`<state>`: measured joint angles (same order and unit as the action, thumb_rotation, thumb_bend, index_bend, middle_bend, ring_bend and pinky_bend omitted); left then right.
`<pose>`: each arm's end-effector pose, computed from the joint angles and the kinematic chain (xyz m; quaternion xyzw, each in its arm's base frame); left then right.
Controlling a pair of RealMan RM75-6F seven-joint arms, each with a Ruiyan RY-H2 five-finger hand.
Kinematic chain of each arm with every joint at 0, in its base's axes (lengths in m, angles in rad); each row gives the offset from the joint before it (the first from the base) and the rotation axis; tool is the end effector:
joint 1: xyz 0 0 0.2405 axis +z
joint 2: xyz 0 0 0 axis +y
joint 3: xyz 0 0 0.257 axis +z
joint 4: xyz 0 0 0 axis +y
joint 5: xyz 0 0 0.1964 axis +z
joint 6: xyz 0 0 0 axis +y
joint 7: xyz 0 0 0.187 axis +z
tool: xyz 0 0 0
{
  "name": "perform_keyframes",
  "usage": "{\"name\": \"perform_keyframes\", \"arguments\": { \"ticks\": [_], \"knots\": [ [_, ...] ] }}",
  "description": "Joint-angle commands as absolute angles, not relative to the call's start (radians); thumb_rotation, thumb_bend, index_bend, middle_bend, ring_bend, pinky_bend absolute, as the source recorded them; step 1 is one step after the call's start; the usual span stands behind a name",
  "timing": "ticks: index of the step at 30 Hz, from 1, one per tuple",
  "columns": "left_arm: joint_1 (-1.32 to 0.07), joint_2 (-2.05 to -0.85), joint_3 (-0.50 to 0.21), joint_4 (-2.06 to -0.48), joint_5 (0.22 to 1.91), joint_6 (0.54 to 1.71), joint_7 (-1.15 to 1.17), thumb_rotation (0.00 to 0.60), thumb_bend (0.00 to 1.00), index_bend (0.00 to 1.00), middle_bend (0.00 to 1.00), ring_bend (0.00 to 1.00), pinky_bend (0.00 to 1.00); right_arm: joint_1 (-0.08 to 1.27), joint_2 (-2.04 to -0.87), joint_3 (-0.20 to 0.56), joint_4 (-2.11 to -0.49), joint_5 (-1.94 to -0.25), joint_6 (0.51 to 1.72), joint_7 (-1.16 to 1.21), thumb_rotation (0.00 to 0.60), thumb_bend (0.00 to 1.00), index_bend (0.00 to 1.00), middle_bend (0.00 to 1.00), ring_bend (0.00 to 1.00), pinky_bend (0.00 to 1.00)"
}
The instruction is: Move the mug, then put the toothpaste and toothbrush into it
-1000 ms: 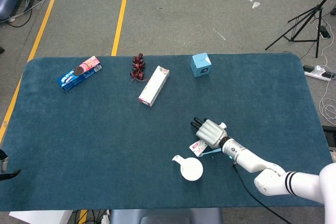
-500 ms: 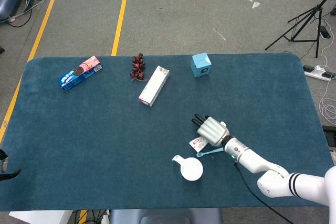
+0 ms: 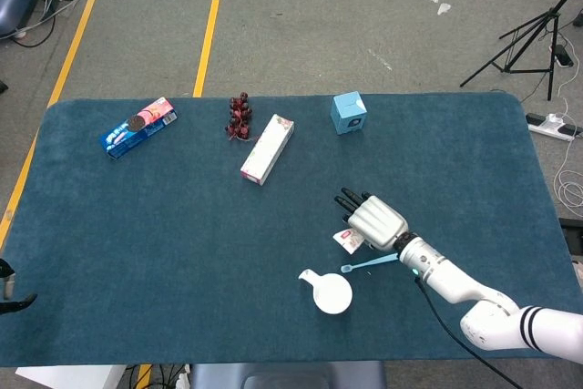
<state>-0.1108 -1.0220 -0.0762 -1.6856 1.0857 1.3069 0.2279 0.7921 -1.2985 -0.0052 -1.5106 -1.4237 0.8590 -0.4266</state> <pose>-0.3699 0.2208 0.1985 -0.5411 -0.4503 -0.2098 0.6785 -0.1623 -0.3615 0.0146 0.8769 -0.1533 0.2423 0.3858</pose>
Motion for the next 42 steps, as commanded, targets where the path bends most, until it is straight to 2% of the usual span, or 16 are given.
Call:
{"name": "perform_keyframes", "arguments": {
  "ticks": [1,24,42],
  "knots": [
    [-0.111,-1.022,-0.076,-1.685,1.084,1.306,0.228,0.6,0.0,0.88,0.48,0.42,0.56,0.785,-1.291,-0.003,-1.519,-1.433,0.871,-0.417,0.6,0.25,0.6,0.14,0.04,0.33],
    [-0.113,-1.023,-0.077,-1.683,1.078,1.302,0.231,0.6,0.0,0.88,0.48,0.43,0.56,0.734,-1.19,0.025,-1.631,-1.526,0.987,-0.311,0.6,0.25,0.61,0.15,0.04,0.33],
    [-0.115,-1.025,-0.077,-1.681,1.076,1.301,0.235,0.6,0.0,0.88,0.48,0.43,0.56,0.666,-0.994,0.012,-1.891,-1.677,1.108,-0.233,0.6,0.25,0.61,0.15,0.04,0.33]
  ]
}}
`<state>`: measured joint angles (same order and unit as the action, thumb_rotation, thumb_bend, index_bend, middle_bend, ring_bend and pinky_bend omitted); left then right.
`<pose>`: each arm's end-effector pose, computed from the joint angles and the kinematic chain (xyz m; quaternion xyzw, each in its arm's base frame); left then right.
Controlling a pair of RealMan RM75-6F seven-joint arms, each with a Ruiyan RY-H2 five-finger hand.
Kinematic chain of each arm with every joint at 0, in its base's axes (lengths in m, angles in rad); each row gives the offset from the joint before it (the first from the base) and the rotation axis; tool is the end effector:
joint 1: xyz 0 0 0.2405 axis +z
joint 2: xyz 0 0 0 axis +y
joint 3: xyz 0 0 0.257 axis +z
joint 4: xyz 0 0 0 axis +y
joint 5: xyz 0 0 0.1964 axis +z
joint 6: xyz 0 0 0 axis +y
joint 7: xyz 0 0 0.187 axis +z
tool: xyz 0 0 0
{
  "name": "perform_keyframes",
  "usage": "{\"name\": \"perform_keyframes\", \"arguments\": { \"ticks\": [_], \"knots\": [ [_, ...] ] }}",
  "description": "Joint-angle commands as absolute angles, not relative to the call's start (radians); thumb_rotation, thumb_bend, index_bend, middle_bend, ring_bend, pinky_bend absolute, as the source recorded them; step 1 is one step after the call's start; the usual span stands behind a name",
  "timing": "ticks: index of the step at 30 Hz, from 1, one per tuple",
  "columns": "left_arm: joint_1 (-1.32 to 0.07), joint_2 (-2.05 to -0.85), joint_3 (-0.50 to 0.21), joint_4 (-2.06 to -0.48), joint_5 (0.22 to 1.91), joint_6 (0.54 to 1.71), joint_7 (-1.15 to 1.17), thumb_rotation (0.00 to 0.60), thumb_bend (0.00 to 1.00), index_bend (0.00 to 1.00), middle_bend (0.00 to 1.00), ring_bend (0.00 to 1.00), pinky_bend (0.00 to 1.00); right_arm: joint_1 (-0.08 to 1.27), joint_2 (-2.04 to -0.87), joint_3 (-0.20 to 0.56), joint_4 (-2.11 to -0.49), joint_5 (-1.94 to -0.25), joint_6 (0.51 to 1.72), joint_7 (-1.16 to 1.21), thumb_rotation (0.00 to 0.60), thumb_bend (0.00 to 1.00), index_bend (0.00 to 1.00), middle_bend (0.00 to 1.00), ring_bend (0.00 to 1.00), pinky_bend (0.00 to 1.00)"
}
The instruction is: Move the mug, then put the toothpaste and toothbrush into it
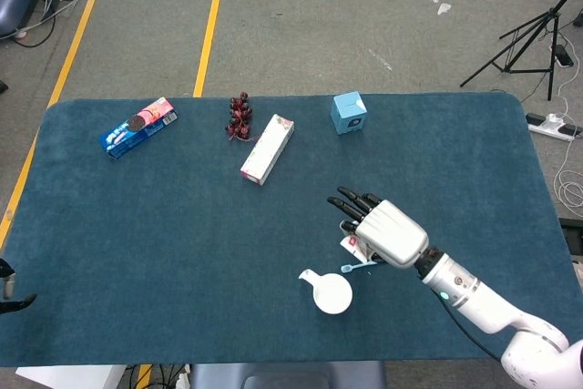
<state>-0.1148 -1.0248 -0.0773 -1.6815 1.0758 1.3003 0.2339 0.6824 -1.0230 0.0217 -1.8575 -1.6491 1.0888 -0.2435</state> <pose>-0.3714 0.2217 0.1978 -0.5408 -0.4514 -0.2060 0.6792 -0.1080 -0.3080 0.1006 0.8344 -0.1686 0.3886 0.3526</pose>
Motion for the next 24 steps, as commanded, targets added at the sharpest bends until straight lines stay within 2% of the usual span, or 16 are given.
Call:
{"name": "perform_keyframes", "arguments": {
  "ticks": [1,12,24],
  "knots": [
    [-0.115,-1.026,-0.077,-1.681,1.076,1.301,0.236,0.6,0.0,0.88,0.48,0.43,0.56,0.662,-0.985,0.01,-1.902,-1.687,1.113,-0.23,0.6,0.25,0.61,0.15,0.04,0.33],
    [-0.118,-1.03,-0.077,-1.679,1.068,1.299,0.247,0.6,0.0,0.88,0.48,0.43,0.56,0.627,-0.902,-0.042,-1.995,-1.838,1.145,-0.126,0.6,0.25,0.61,0.15,0.04,0.33],
    [-0.116,-1.027,-0.078,-1.68,1.07,1.3,0.238,0.6,0.0,0.88,0.48,0.43,0.56,0.653,-0.924,-0.051,-1.997,-1.915,1.103,-0.035,0.6,0.25,0.61,0.15,0.04,0.33]
  ]
}}
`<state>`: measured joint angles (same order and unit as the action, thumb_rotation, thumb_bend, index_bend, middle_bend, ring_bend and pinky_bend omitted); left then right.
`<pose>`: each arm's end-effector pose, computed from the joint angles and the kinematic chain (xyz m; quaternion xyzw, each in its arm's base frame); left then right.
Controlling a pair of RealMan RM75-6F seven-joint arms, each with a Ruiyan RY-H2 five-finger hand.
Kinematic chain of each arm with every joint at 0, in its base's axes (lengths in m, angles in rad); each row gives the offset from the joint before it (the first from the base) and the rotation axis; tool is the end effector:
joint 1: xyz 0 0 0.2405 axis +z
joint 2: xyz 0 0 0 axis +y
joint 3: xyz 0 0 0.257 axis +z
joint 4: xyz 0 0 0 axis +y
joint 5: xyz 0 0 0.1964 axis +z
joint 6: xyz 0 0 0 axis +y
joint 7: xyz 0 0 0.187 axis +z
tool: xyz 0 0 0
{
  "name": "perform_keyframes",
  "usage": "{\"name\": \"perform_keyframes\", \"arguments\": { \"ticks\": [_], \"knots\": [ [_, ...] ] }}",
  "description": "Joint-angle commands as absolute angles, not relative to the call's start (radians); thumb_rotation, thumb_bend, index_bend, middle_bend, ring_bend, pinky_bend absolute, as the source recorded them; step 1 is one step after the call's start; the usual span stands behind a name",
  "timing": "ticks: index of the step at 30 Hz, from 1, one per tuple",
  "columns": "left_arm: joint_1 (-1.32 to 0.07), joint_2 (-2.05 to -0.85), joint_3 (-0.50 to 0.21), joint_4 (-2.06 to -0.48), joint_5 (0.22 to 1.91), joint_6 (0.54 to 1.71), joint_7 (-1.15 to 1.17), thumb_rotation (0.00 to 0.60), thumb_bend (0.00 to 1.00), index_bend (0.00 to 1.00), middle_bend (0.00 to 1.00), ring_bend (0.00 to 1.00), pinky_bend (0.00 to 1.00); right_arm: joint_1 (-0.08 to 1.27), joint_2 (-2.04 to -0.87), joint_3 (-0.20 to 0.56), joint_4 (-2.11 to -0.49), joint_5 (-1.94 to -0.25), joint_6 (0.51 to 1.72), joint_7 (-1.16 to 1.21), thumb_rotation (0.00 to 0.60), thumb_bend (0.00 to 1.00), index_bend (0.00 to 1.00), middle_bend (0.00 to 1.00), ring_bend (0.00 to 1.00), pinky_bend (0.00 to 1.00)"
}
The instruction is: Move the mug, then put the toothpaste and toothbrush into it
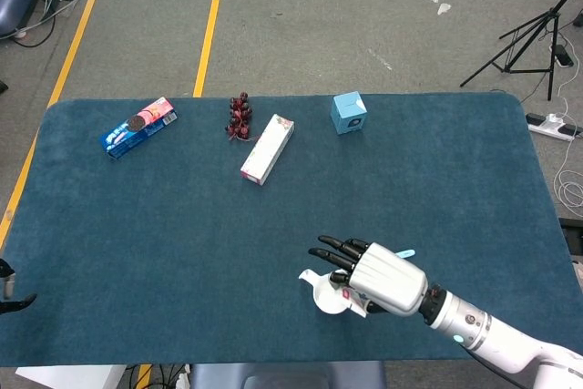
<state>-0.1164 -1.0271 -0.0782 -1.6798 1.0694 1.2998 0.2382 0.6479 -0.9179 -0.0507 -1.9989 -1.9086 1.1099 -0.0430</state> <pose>-0.3722 0.2221 0.1976 -0.5397 -0.4516 -0.2043 0.6805 -0.0849 -0.2475 0.1056 0.8537 -0.1948 0.4232 0.2328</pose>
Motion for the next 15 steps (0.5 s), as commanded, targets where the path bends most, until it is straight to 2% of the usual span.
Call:
{"name": "perform_keyframes", "arguments": {
  "ticks": [1,15],
  "knots": [
    [-0.116,-1.026,-0.078,-1.68,1.07,1.299,0.237,0.6,0.0,0.88,0.48,0.43,0.56,0.655,-0.928,-0.051,-1.995,-1.917,1.099,-0.032,0.6,0.25,0.61,0.15,0.04,0.33],
    [-0.117,-1.025,-0.078,-1.679,1.069,1.295,0.233,0.6,0.0,0.88,0.48,0.43,0.56,0.681,-0.985,-0.046,-1.964,-1.907,1.029,-0.022,0.6,0.25,0.61,0.15,0.04,0.33]
  ]
}}
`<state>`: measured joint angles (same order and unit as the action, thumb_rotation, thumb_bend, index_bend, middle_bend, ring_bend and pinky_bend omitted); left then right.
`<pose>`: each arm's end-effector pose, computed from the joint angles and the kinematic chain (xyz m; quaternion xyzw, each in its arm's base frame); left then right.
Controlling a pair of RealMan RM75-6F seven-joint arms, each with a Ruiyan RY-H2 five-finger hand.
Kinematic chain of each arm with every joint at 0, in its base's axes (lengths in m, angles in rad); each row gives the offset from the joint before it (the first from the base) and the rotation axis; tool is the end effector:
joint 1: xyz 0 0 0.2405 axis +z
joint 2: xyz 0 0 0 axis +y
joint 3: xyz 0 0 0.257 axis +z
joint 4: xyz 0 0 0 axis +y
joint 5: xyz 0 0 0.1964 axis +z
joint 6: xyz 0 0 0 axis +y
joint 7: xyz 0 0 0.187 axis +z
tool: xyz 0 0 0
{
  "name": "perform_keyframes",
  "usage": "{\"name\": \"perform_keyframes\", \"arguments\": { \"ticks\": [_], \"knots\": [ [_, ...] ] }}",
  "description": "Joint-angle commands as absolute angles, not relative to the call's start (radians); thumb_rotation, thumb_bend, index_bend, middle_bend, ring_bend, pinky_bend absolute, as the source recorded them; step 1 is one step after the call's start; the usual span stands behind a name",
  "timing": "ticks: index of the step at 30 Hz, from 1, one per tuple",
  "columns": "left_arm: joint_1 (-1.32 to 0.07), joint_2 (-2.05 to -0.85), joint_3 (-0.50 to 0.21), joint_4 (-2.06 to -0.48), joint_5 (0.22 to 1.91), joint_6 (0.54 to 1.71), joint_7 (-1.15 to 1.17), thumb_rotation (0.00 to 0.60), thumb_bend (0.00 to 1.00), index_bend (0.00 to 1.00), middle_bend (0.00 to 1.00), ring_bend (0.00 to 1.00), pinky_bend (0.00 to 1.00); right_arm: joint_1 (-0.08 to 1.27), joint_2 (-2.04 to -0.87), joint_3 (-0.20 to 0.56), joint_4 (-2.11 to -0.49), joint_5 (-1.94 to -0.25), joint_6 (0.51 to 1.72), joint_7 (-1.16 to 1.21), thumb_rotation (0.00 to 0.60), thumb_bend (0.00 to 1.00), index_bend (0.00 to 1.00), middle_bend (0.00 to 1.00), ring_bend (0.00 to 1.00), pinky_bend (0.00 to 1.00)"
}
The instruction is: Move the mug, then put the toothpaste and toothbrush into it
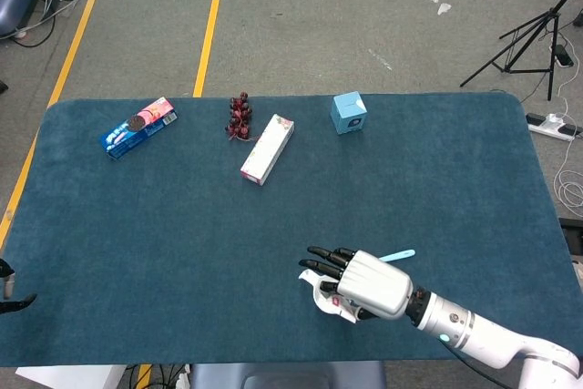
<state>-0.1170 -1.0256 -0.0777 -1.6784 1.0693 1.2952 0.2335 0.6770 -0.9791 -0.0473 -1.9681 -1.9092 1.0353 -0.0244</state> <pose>-0.3728 0.2221 0.1976 -0.5398 -0.4532 -0.2042 0.6793 -0.0848 -0.2475 0.0815 0.8675 -0.2026 0.4060 0.2036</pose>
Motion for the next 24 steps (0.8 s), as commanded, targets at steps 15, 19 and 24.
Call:
{"name": "perform_keyframes", "arguments": {
  "ticks": [15,19,24],
  "knots": [
    [-0.116,-1.023,-0.077,-1.68,1.072,1.295,0.228,0.6,0.0,0.88,0.48,0.43,0.56,0.702,-1.043,-0.042,-1.921,-1.875,0.984,-0.02,0.6,0.25,0.61,0.15,0.04,0.33],
    [-0.117,-1.024,-0.078,-1.679,1.069,1.294,0.229,0.6,0.0,0.88,0.48,0.43,0.56,0.705,-1.059,-0.045,-1.898,-1.866,0.977,-0.007,0.6,0.25,0.61,0.15,0.04,0.33],
    [-0.117,-1.023,-0.077,-1.679,1.071,1.294,0.229,0.6,0.0,0.88,0.48,0.43,0.56,0.714,-1.094,-0.048,-1.858,-1.853,0.96,0.009,0.6,0.25,0.61,0.15,0.04,0.33]
  ]
}}
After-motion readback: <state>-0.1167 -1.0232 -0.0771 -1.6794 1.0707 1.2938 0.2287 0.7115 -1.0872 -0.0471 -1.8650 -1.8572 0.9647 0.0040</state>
